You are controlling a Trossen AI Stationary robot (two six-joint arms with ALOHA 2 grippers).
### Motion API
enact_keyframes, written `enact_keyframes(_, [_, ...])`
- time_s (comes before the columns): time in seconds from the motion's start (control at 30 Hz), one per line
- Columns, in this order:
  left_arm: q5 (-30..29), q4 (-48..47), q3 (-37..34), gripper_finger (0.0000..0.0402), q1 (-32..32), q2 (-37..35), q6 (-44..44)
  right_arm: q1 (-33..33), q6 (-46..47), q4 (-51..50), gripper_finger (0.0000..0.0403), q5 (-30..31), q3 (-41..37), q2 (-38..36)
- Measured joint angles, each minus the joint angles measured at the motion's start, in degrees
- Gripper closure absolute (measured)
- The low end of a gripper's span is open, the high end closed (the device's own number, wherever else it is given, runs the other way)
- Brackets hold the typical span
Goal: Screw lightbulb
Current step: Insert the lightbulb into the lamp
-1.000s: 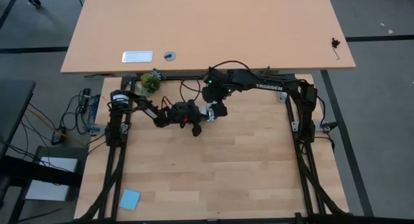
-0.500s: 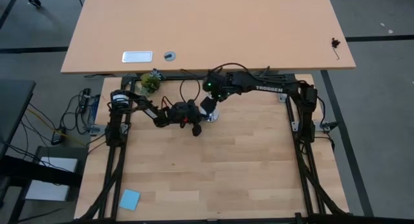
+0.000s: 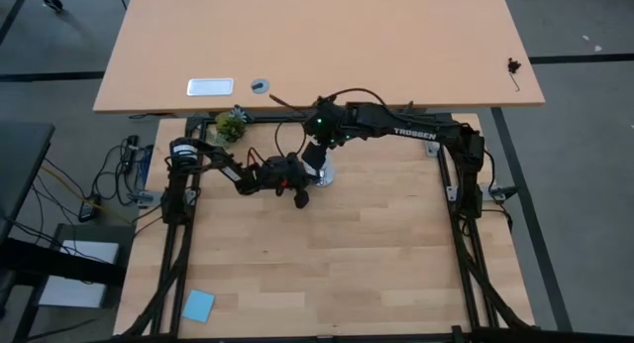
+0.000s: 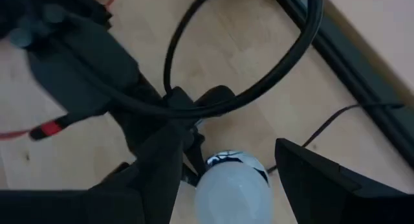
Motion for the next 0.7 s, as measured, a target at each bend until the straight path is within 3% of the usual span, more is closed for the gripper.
enact_keyframes(0.13, [0.0,0.0,0.0,0.0395,0.0,-0.2,0.0,0.4,-7.0,-5.3,0.0161,-0.1,5.1,-0.1])
enact_keyframes(0.23, [0.0,0.0,0.0,0.0395,0.0,-0.5,0.0,1.5,-12.1,-9.4,0.0198,-0.1,7.8,-0.1])
enact_keyframes(0.43, [0.0,-0.2,0.0,0.0394,-0.1,-0.7,0.0,4.1,-14.0,-12.7,0.0374,-0.3,8.4,-0.1])
enact_keyframes(0.47, [0.0,-0.2,0.0,0.0394,-0.1,-0.7,0.0,4.4,-14.1,-13.7,0.0386,-0.3,8.4,-0.1])
enact_keyframes(0.7, [0.0,-0.2,0.0,0.0394,-0.1,-0.8,0.0,6.9,-12.4,-17.0,0.0397,5.1,8.4,-0.2])
